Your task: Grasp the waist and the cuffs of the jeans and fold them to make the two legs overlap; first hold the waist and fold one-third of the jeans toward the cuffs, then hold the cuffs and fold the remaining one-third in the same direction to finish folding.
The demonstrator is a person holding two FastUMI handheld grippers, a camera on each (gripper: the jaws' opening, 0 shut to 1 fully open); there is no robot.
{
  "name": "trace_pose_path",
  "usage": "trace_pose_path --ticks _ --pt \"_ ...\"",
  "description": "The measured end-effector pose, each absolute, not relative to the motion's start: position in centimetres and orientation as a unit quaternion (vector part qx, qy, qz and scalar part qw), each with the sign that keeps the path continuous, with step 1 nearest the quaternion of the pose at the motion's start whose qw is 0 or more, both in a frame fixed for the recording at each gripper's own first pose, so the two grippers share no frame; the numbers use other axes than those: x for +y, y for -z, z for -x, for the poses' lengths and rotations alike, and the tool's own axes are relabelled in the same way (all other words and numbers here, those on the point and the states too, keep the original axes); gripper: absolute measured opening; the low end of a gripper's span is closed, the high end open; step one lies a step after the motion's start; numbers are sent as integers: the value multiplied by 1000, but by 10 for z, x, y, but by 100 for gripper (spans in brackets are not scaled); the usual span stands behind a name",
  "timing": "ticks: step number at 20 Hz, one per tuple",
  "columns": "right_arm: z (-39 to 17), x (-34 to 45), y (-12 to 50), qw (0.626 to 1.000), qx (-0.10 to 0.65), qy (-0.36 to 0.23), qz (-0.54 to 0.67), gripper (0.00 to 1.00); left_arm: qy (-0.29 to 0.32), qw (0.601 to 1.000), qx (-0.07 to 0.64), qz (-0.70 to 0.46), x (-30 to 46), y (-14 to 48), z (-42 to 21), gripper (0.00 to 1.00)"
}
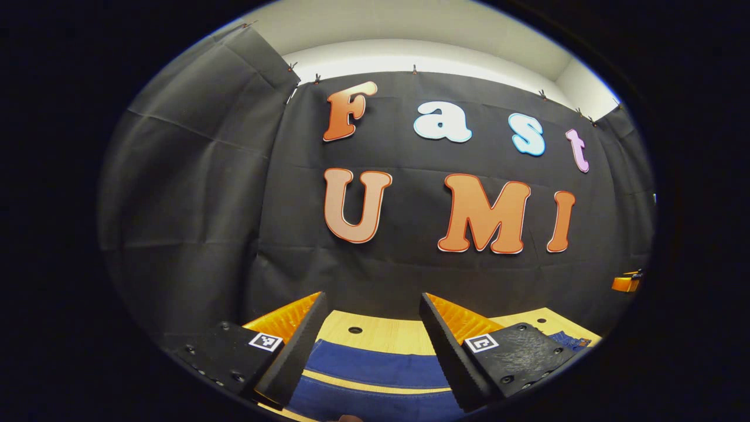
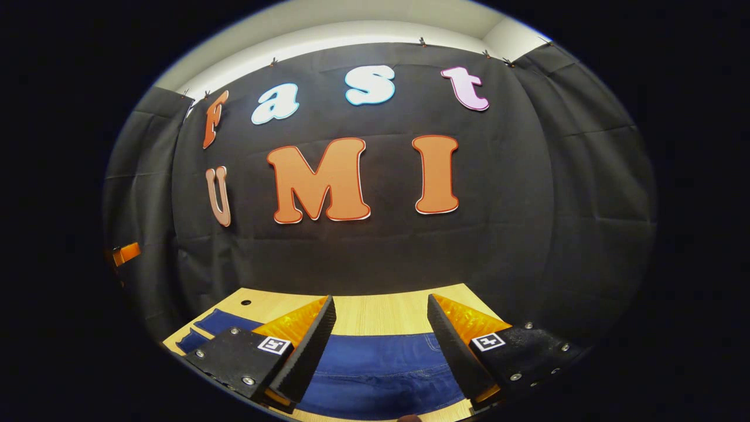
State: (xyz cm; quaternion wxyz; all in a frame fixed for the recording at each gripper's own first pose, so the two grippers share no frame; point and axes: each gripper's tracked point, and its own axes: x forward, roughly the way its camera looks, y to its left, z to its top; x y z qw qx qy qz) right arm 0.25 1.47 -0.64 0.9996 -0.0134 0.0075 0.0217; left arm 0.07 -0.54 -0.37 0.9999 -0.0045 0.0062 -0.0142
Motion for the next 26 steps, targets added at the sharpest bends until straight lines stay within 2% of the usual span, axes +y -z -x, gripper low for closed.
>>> trace_pose_path --ticks 2,3,4,6,9,10,12,13,15,16,18,24,26 --pt "-2 13 9 1000 10 -20 19 100 14 1000 10 -1 -4 8 0 97" --pt "-2 12 10 1000 12 -19 21 97 18 1000 10 0 -6 9 -2 97" --pt "-1 13 13 999 15 -19 22 100 24 1000 12 0 -9 12 -1 97" --pt "-1 13 17 999 22 -20 21 96 30 999 14 -14 -9 18 -1 97" --pt "-3 13 24 999 31 -21 18 96 23 996 35 -82 2 36 -1 97" --pt "-4 14 27 999 35 -22 15 100 19 993 42 -110 10 43 1 96" --pt "-7 16 36 999 45 -25 7 100 18 982 53 -179 17 54 0 100" --pt "-8 18 40 998 52 -27 3 96 14 975 54 -214 22 58 1 98" --pt "-11 21 49 998 63 -28 -3 100 25 960 71 -271 29 83 8 98" --pt "-12 22 53 997 68 -29 -4 97 35 950 85 -299 32 103 22 100" --pt "-14 25 58 997 75 -31 -4 97 57 924 116 -360 35 133 32 100" --pt "-20 23 76 994 103 -27 0 100 163 838 223 -470 35 253 66 99" --pt "-20 23 81 994 111 -26 1 96 200 806 276 -483 36 296 79 99"
